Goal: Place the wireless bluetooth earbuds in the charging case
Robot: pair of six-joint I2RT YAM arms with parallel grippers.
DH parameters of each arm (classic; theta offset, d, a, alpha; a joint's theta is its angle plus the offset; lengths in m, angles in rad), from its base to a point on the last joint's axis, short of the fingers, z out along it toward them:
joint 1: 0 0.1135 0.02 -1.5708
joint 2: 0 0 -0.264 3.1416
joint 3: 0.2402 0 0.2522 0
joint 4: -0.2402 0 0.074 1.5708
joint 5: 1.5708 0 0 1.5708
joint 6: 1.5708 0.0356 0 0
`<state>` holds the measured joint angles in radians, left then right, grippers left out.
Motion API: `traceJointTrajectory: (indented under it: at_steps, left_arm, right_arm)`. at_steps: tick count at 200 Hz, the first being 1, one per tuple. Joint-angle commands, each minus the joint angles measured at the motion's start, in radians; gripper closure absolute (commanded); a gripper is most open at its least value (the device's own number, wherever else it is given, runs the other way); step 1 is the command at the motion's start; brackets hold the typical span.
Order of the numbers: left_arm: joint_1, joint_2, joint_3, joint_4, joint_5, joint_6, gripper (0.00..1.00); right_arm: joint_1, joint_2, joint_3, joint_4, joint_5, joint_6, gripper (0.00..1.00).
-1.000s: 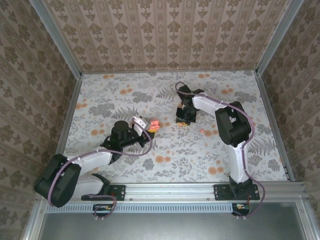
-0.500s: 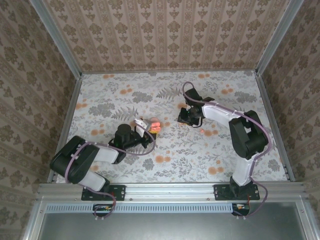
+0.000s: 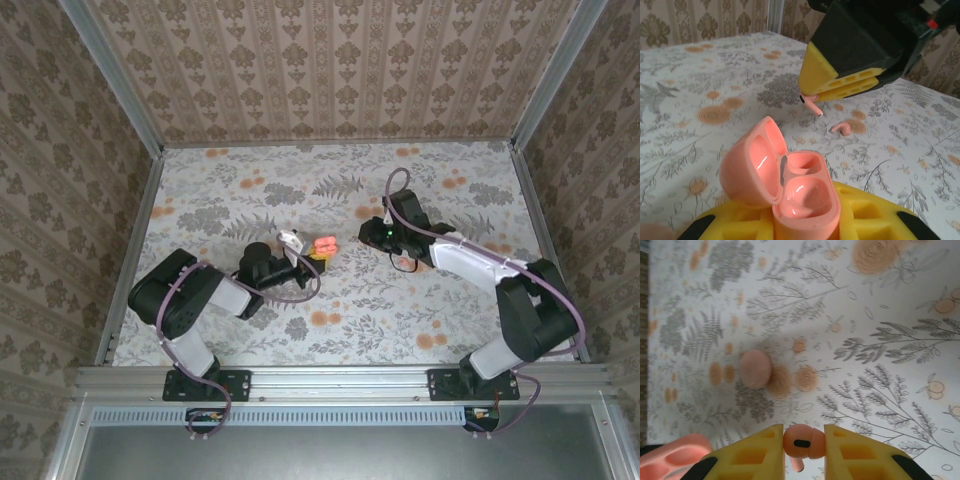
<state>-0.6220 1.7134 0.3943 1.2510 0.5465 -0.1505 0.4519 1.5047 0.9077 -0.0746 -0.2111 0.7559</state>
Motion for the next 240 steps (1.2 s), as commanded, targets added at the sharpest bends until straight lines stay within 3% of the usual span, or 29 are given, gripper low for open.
traceJointTrajectory:
  at_steps: [1, 74, 147, 240]
  left_arm:
    - [-0.007, 0.008, 0.029, 0.050, 0.041, -0.005, 0.85]
    - [-0.018, -0.043, 0.061, 0.048, 0.040, 0.030, 0.85]
    - [-0.042, -0.110, 0.064, 0.045, -0.040, 0.059, 0.86]
    - [-0.058, -0.131, 0.082, 0.044, -0.075, 0.028, 0.86]
  right_arm:
    - [0.027, -0.090, -0.037, 0.107, 0.028, -0.053, 0.79]
    - [0.094, -0.268, -0.093, 0.212, 0.066, -0.122, 0.79]
    - [0.201, -0.274, -0.081, 0.267, 0.181, -0.149, 0.79]
    - [0.267, -0.236, -0.066, 0.335, 0.217, -0.162, 0.79]
